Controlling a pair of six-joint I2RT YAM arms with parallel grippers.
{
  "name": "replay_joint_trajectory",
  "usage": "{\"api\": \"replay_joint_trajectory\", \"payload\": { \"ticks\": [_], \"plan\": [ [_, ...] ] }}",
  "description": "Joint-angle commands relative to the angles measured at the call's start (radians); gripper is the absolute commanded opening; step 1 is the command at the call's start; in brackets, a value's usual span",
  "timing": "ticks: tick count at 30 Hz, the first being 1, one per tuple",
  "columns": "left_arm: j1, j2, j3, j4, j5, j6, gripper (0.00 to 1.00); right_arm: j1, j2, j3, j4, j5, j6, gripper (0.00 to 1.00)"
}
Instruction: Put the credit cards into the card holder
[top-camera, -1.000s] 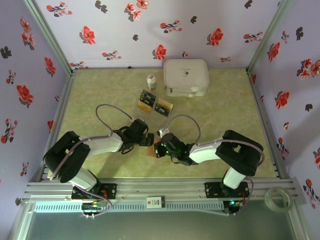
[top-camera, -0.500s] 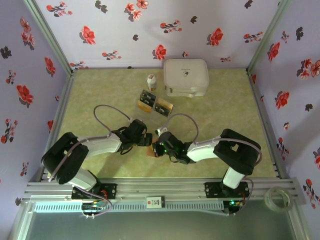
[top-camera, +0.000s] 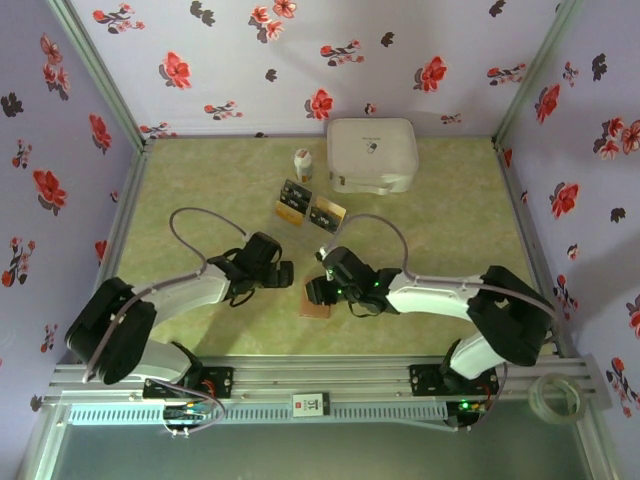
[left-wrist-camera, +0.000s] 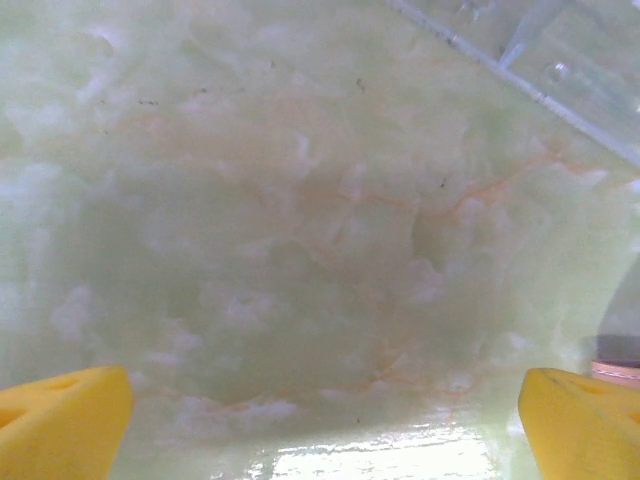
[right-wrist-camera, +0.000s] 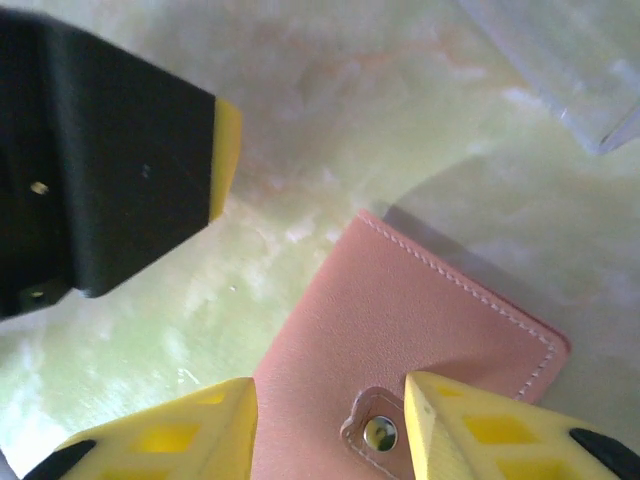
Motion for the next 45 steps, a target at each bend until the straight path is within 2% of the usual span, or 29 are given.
{"api": "replay_joint_trajectory", "payload": {
  "ticks": [1, 6, 11, 13, 14, 17, 21, 27, 33, 36, 41, 45],
  "plan": [
    [0.015, -0.05, 0.02, -0.058, -0.001, -0.003, 1.0, -0.021, -0.082, 0.036, -0.116, 0.002, -0.028, 0.44],
    [0.036, -0.135, 0.005, -0.087, -0.007, 0.015, 1.0, -0.09, -0.226, 0.017, -0.189, 0.034, -0.004, 0.49],
    [0.109, -0.322, -0.002, -0.132, -0.065, 0.056, 1.0, -0.214, -0.439, -0.001, -0.319, 0.127, 0.011, 0.75],
    [0.161, -0.404, 0.0, -0.136, -0.101, 0.088, 1.0, -0.286, -0.518, 0.008, -0.386, 0.191, 0.008, 0.93],
    [0.191, -0.434, 0.0, -0.13, -0.112, 0.103, 1.0, -0.319, -0.547, 0.017, -0.412, 0.217, 0.003, 0.99],
    [0.302, -0.501, -0.006, -0.08, -0.122, 0.157, 1.0, -0.442, -0.59, 0.065, -0.487, 0.285, -0.029, 0.99],
    [0.42, -0.55, -0.033, 0.035, -0.13, 0.25, 1.0, -0.571, -0.563, 0.107, -0.518, 0.493, -0.074, 0.99],
    [0.502, -0.536, -0.079, 0.22, -0.172, 0.373, 1.0, -0.78, -0.426, 0.111, -0.401, 0.495, -0.118, 0.99],
    [0.554, -0.459, -0.099, 0.292, -0.174, 0.487, 1.0, -0.822, -0.31, 0.041, -0.24, 0.523, -0.225, 0.99],
    [0.577, -0.41, -0.155, 0.389, -0.174, 0.526, 1.0, -0.823, -0.273, -0.027, -0.134, 0.553, -0.269, 0.99],
    [0.617, -0.273, -0.248, 0.567, -0.176, 0.545, 1.0, -0.83, -0.275, -0.179, 0.094, 0.619, -0.328, 0.99],
    [0.623, -0.146, -0.263, 0.672, -0.164, 0.547, 1.0, -0.857, -0.219, -0.244, 0.275, 0.622, -0.307, 0.99]
  ]
}}
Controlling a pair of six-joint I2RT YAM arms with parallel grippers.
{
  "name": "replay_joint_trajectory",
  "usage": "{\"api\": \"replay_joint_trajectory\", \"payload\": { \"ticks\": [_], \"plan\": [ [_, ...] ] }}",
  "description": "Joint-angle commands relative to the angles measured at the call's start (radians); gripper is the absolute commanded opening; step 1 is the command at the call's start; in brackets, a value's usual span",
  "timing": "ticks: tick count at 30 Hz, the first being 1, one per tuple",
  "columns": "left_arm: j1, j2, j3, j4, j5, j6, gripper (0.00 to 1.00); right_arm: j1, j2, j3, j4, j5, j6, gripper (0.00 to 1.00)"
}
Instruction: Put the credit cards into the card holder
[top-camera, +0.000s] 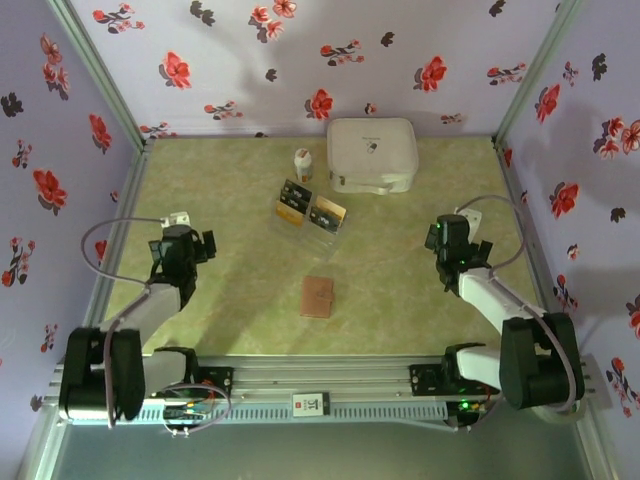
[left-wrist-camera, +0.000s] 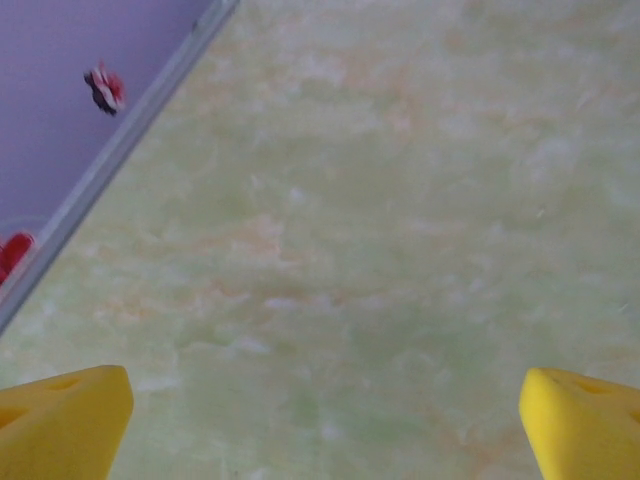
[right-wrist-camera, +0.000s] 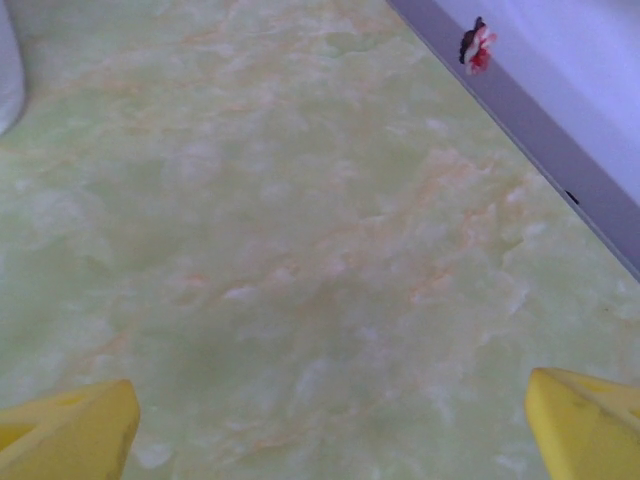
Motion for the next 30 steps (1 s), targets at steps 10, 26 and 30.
{"api": "replay_joint_trajectory", "payload": {
  "ticks": [10, 26, 30],
  "plan": [
    [0.06, 0.208, 0.018, 0.426, 0.126, 0.091, 1.0, -0.041, 0.235, 0.008, 0.466, -0.165, -0.191, 0.99],
    [0.104, 0.347, 0.012, 0.554, 0.292, 0.102, 1.0, -0.138, 0.329, -0.115, 0.781, -0.367, -0.164, 0.99],
    [0.105, 0.347, 0.012, 0.551, 0.292, 0.102, 1.0, -0.138, 0.331, -0.114, 0.784, -0.367, -0.166, 0.99]
  ]
}}
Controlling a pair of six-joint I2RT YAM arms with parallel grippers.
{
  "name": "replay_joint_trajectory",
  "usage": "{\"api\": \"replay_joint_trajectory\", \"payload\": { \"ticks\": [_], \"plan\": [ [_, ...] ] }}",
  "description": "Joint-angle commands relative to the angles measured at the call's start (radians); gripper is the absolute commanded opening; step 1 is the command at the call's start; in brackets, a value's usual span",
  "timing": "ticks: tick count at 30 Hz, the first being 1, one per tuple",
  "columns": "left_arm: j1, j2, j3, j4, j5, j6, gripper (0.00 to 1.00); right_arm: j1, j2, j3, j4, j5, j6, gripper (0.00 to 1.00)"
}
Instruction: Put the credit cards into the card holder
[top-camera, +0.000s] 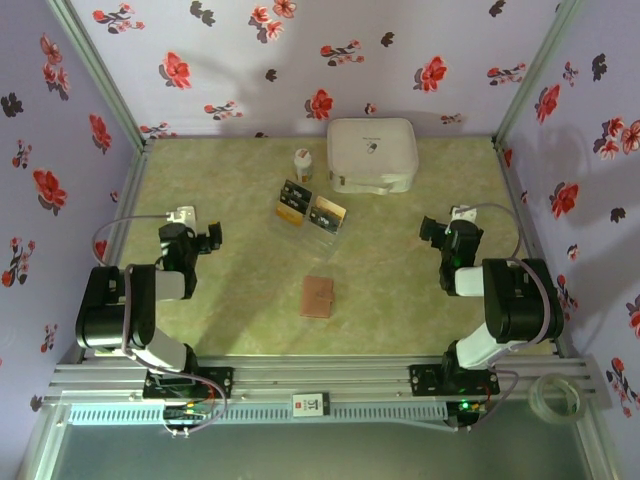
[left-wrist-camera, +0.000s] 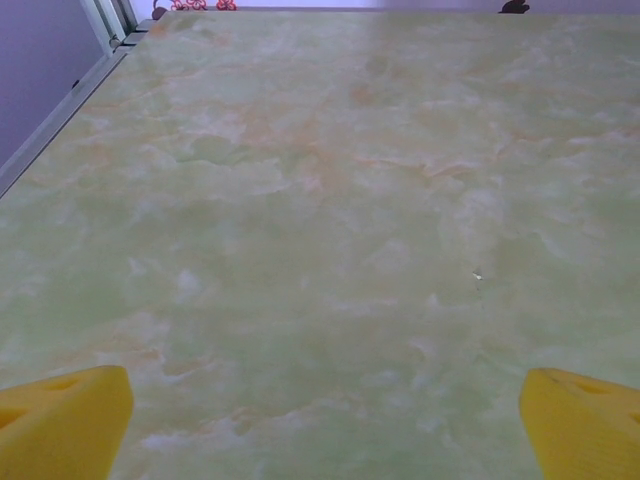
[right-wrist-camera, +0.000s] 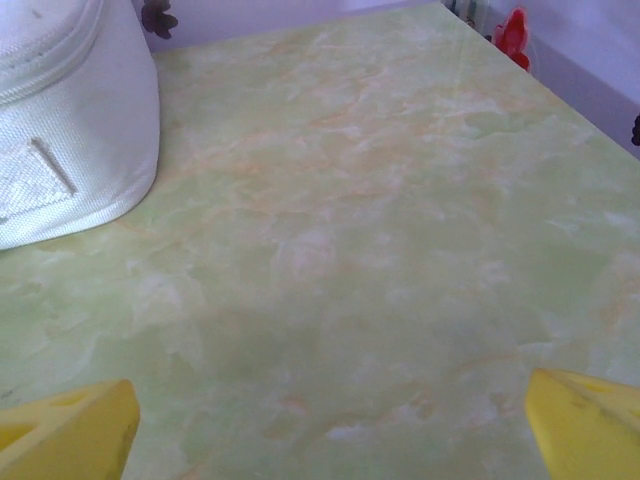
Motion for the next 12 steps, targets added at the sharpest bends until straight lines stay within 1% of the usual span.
{"api": "replay_joint_trajectory", "payload": {
  "ticks": [1, 9, 12],
  "plan": [
    [0.009, 0.006, 0.02, 0.035, 0.016, 0.019, 1.0, -0.006, -0.008, -0.006, 0.037, -0.019, -0.012, 0.99],
    [0.009, 0.008, 0.022, 0.032, 0.017, 0.018, 1.0, -0.005, 0.001, 0.016, 0.006, -0.022, -0.015, 0.99],
    [0.009, 0.006, 0.02, 0.034, 0.018, 0.019, 1.0, -0.004, -0.007, -0.003, 0.034, -0.027, -0.019, 0.99]
  ]
}}
